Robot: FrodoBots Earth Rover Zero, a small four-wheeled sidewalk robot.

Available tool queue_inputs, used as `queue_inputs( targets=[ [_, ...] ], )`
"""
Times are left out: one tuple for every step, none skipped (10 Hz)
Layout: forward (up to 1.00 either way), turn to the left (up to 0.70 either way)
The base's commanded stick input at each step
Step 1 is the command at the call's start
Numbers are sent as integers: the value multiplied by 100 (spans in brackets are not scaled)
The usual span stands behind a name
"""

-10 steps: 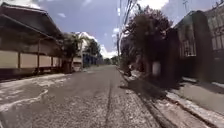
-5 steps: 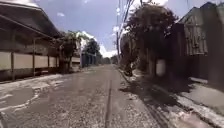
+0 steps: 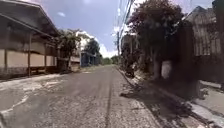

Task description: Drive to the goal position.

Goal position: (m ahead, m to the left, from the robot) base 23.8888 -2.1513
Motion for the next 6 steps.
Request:
queue_inputs(
  targets=[
    [70,0],
    [70,0],
    [70,0],
    [70,0],
    [70,0],
    [70,0]
  ],
)
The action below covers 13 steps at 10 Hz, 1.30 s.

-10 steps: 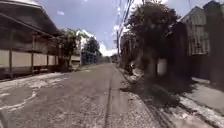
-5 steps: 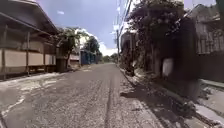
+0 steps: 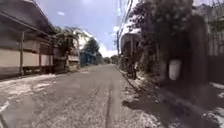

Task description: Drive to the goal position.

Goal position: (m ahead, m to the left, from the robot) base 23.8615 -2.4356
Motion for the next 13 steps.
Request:
queue_inputs(
  targets=[
    [70,0],
    [70,0],
    [70,0],
    [70,0],
    [70,0],
    [70,0],
    [70,0],
    [70,0],
    [70,0],
    [70,0],
    [70,0],
    [70,0],
    [70,8]
  ],
)
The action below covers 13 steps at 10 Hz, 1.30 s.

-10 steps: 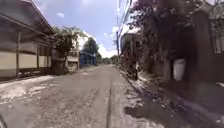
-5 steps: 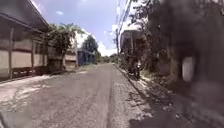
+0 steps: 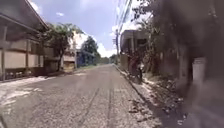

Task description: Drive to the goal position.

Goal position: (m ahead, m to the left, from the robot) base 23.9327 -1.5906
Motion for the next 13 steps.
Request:
queue_inputs(
  targets=[
    [70,28],
    [70,33],
    [70,22],
    [70,0],
    [70,0],
    [70,0],
    [70,0],
    [70,0],
    [70,0],
    [70,0],
    [70,0],
    [70,0],
    [70,0]
  ],
)
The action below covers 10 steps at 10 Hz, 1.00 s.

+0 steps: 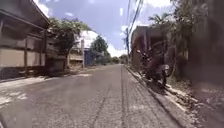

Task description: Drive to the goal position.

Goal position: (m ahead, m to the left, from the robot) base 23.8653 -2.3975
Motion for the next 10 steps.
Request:
queue_inputs(
  targets=[
    [70,0],
    [70,0],
    [70,0],
    [70,0],
    [70,0],
    [70,0],
    [70,0],
    [70,-15],
    [70,-34],
    [70,-16]
  ],
)
